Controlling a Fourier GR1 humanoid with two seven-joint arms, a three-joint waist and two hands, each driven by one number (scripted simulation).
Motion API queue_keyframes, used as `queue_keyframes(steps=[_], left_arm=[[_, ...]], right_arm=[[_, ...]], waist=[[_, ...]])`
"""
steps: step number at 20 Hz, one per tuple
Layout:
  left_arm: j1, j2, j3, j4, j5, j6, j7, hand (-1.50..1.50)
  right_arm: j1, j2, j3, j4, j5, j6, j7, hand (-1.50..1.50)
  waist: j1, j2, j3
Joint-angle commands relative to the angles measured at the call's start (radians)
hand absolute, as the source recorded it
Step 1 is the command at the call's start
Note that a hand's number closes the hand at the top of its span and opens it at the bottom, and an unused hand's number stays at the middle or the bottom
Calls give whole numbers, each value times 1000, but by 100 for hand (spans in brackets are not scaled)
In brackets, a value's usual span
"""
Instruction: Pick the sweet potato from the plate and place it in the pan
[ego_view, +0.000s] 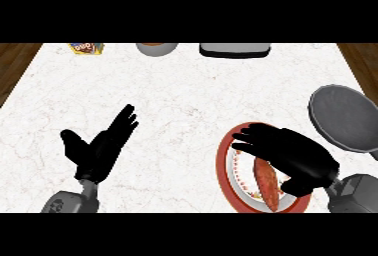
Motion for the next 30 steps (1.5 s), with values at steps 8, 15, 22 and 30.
queue_keyframes(steps=[8, 15, 22, 30], left_arm=[[7, -24, -11, -17, -14, 24, 10, 0], [29, 22, 45, -85, 42, -21, 56, 0], [61, -10, 37, -108, -15, -16, 41, 0], [20, -52, 39, 0, -56, -41, 13, 0]], right_arm=[[-91, 75, 341, -138, 350, 558, 550, -150], [54, 353, 457, -109, 456, 766, 860, -150], [118, 257, 422, -171, 544, 717, 811, -150], [71, 284, 436, -67, 693, 674, 793, -150]], waist=[[-12, -2, -1], [-14, 7, 4], [-14, 9, 5], [-15, 10, 5]])
